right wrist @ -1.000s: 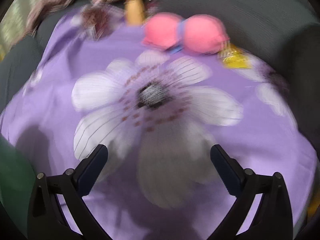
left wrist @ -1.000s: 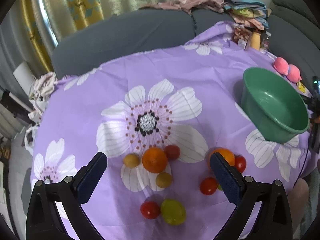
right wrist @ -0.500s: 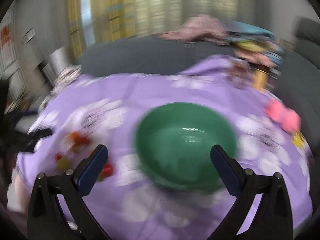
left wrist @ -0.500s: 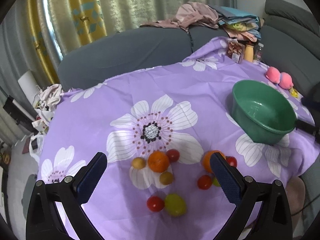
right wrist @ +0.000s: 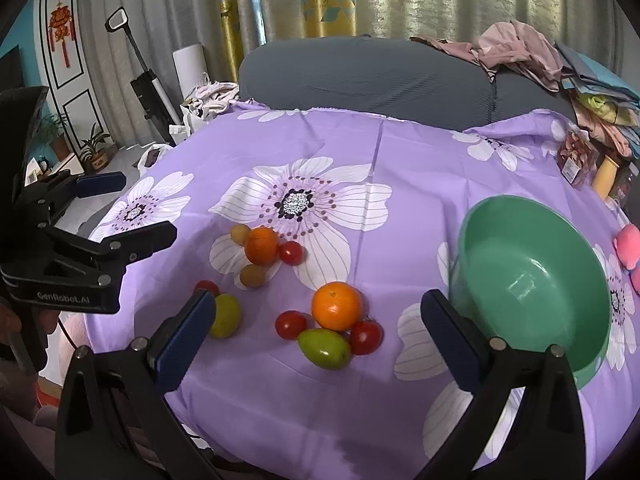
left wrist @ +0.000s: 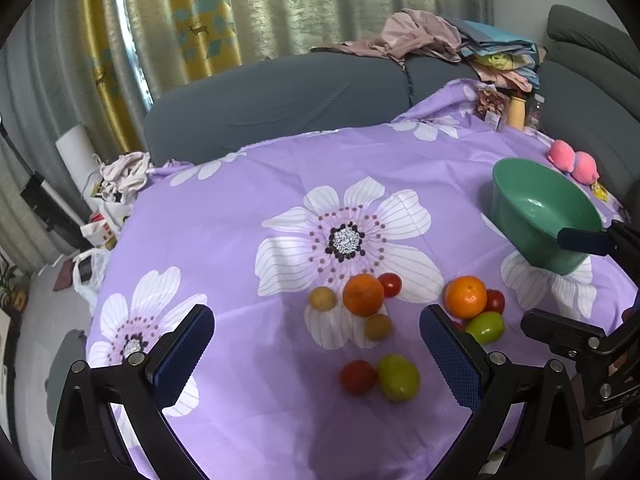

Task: Organize fruits

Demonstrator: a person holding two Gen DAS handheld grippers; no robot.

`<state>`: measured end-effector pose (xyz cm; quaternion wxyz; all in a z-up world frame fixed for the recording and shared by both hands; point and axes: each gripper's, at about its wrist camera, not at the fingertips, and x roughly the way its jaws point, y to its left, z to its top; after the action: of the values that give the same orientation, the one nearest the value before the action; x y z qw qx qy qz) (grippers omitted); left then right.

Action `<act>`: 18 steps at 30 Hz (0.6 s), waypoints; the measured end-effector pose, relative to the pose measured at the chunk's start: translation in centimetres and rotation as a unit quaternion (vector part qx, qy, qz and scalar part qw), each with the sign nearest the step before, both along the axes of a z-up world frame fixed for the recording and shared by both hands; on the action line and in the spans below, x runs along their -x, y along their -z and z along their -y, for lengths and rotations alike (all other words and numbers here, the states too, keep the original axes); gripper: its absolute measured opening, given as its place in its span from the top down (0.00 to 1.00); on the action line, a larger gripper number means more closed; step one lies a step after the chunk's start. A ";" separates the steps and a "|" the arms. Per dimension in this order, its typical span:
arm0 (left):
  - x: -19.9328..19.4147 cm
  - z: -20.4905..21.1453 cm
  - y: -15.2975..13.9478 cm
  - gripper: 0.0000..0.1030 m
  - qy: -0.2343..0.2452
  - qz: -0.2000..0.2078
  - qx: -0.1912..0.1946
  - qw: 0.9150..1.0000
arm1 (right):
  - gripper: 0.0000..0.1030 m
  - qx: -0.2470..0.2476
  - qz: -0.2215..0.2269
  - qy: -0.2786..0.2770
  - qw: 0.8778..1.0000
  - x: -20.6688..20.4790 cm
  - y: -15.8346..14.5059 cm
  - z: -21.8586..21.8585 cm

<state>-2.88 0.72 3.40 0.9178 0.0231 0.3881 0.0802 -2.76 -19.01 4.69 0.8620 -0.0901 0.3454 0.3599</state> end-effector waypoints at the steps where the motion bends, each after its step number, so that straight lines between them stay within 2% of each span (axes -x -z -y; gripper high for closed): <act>1: 0.1 -0.1 0.0 0.01 0.000 0.000 0.002 1.000 | 0.00 0.003 0.001 -0.001 1.000 0.1 0.0 -0.3; 18: 0.2 -0.5 -0.2 0.01 0.016 0.016 0.020 1.000 | 0.00 0.017 0.019 -0.009 1.000 1.0 -0.6 -2.1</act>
<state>-3.12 1.27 3.65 0.9253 0.0095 0.3747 0.0575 -3.76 -16.94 5.25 0.8635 -0.1140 0.3344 0.3599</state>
